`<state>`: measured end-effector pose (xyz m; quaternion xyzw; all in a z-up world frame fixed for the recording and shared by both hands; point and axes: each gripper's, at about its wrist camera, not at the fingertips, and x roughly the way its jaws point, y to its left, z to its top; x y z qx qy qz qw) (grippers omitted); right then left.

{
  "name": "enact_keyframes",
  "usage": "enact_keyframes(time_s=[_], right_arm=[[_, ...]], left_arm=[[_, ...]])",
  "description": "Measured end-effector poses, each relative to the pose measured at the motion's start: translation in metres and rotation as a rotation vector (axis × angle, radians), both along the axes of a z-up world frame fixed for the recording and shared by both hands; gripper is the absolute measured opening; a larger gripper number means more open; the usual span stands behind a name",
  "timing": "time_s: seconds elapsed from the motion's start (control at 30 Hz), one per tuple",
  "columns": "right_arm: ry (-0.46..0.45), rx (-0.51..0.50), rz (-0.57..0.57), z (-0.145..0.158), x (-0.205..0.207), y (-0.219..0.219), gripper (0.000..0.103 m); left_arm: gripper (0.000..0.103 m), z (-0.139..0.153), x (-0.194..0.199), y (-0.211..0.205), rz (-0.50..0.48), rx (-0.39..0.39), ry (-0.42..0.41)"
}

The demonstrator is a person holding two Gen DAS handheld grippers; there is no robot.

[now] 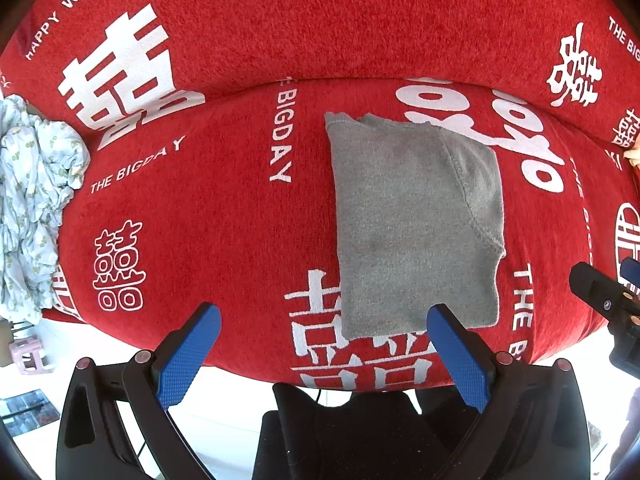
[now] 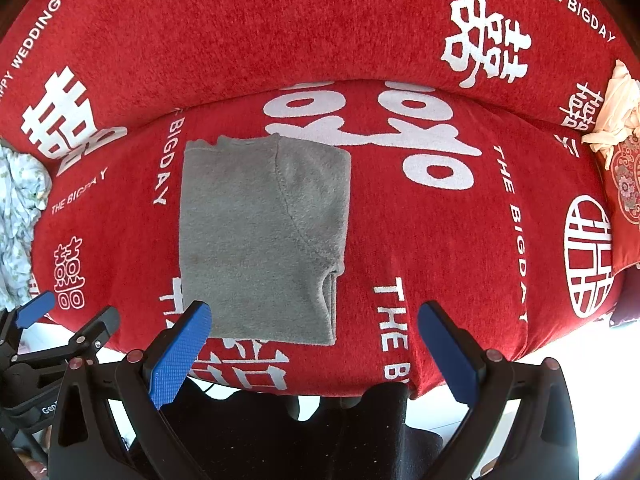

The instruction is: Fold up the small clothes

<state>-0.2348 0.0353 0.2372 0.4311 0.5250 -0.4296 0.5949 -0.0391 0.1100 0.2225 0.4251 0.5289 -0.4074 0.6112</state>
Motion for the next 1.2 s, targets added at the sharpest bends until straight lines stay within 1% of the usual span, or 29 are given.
enact_keyframes(time_s=[1.0,1.2], right_arm=[[0.005,-0.005,0.012,-0.0007,0.0023,0.0000,0.103],[0.007,-0.004,0.017,-0.0005,0.0032,-0.0012,0.103]], left_arm=[[0.103,0.0007,0.0003,0.0003,0.003,-0.001,0.002],[0.103,0.0018,-0.0006,-0.0009,0.005,-0.005,-0.011]])
